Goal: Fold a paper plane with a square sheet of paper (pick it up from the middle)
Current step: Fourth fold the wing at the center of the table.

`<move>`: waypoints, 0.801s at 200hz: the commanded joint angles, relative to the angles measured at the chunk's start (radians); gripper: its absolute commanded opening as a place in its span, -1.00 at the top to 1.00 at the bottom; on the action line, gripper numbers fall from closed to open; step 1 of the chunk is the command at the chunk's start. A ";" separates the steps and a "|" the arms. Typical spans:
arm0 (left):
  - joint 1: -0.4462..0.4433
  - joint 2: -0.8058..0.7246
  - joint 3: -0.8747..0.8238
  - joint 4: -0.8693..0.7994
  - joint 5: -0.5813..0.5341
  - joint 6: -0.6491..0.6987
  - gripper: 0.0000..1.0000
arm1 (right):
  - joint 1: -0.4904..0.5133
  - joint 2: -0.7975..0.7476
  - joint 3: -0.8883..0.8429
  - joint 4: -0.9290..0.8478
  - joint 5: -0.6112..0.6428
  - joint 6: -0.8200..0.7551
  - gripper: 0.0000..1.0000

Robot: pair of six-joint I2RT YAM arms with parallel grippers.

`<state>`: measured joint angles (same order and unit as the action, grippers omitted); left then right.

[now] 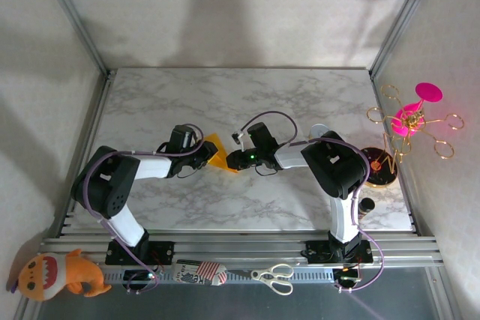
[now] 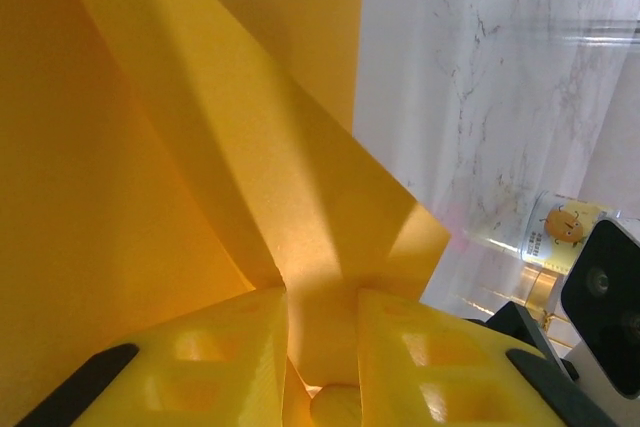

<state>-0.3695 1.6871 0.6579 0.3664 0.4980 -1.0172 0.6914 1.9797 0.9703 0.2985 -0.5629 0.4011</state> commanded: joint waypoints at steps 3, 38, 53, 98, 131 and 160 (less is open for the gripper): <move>0.002 0.021 0.029 0.016 0.025 0.008 0.51 | 0.008 0.061 0.004 -0.079 0.011 0.002 0.69; 0.002 0.024 0.040 0.005 0.023 0.014 0.51 | 0.008 0.067 0.002 -0.087 0.014 0.023 0.73; 0.002 0.017 0.040 0.006 0.016 0.017 0.52 | 0.008 0.065 -0.005 -0.080 0.011 0.035 0.76; 0.016 -0.042 -0.003 0.073 -0.013 -0.008 0.57 | -0.018 0.086 0.011 -0.113 0.007 0.062 0.85; 0.021 -0.062 -0.023 0.121 -0.002 -0.022 0.61 | -0.020 0.096 0.014 -0.126 -0.004 0.074 0.84; 0.021 -0.033 -0.025 0.164 0.029 -0.039 0.65 | -0.020 0.117 0.041 -0.176 -0.007 0.051 0.85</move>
<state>-0.3565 1.6493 0.6479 0.4595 0.5026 -1.0328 0.6651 2.0102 1.0069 0.2565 -0.6163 0.4652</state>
